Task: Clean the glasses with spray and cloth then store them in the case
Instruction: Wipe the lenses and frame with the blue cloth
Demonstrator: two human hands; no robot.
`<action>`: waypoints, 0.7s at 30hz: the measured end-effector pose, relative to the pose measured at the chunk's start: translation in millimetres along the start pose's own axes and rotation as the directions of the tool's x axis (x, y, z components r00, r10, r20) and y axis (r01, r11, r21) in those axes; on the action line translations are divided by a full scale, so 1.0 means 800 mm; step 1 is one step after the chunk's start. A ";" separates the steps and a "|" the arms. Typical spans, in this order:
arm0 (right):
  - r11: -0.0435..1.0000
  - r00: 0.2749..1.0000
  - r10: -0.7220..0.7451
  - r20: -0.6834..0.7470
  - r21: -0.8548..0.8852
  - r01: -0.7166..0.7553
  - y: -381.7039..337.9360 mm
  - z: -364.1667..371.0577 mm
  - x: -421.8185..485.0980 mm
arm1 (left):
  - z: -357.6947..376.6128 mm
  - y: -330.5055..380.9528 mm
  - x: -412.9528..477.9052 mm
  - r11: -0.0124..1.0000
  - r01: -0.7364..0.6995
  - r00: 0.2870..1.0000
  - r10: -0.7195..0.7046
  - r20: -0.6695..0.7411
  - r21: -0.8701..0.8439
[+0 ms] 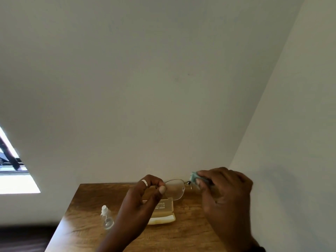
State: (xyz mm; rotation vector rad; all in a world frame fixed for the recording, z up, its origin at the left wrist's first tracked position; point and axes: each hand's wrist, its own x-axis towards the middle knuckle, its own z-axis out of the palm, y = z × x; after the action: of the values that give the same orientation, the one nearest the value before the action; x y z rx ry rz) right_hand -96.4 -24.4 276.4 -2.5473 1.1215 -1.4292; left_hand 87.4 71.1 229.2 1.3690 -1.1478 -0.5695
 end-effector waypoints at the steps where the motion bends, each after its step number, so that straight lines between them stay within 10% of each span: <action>1: 1.000 1.000 -0.007 0.015 0.027 0.007 -0.010 0.004 -0.003 | 0.004 0.003 0.000 1.000 -0.010 1.000 0.010 -0.009 0.001; 21: 0.985 0.980 -0.174 0.092 0.006 0.174 -0.029 0.017 -0.030 | 0.003 -0.001 -0.001 0.998 -0.016 0.999 0.014 -0.037 -0.063</action>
State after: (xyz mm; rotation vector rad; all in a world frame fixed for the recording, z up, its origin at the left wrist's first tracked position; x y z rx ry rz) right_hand -80.6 2.6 258.4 -2.7414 0.9082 -1.3251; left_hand 85.5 70.6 227.7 1.3108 -1.1009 -0.5631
